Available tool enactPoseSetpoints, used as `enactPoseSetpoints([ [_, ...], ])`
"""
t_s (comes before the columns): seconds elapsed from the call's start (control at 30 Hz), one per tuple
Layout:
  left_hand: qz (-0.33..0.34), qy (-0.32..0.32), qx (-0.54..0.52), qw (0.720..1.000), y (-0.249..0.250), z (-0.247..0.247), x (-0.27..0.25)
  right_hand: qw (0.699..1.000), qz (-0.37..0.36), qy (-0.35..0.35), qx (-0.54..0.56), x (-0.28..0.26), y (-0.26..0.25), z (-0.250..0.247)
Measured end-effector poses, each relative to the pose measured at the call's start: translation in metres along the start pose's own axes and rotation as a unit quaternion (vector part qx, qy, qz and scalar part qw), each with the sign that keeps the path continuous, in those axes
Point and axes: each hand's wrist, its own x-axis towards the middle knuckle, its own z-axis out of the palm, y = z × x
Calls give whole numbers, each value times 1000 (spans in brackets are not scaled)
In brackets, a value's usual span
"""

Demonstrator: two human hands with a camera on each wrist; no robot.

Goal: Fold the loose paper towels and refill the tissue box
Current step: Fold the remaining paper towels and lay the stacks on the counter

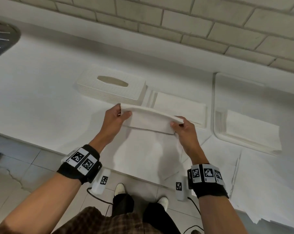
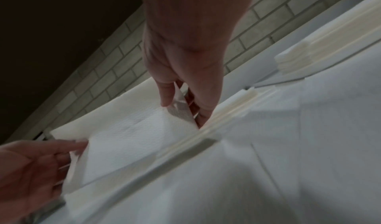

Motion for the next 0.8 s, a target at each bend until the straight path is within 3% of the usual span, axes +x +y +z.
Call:
enactPoseSetpoints([
  [0.2, -9, 4, 24, 1000, 43, 70, 45, 984, -38, 168, 44, 31, -36, -49],
  [0.3, -43, 15, 69, 997, 43, 105, 68, 974, -29, 224, -2, 54, -41, -68],
  [0.5, -59, 40, 166, 984, 17, 136, 94, 962, 40, 244, -116, 82, -27, -74],
  [0.8, 8, 16, 290, 957, -10, 142, 103, 955, 51, 217, -195, 94, -2, -69],
])
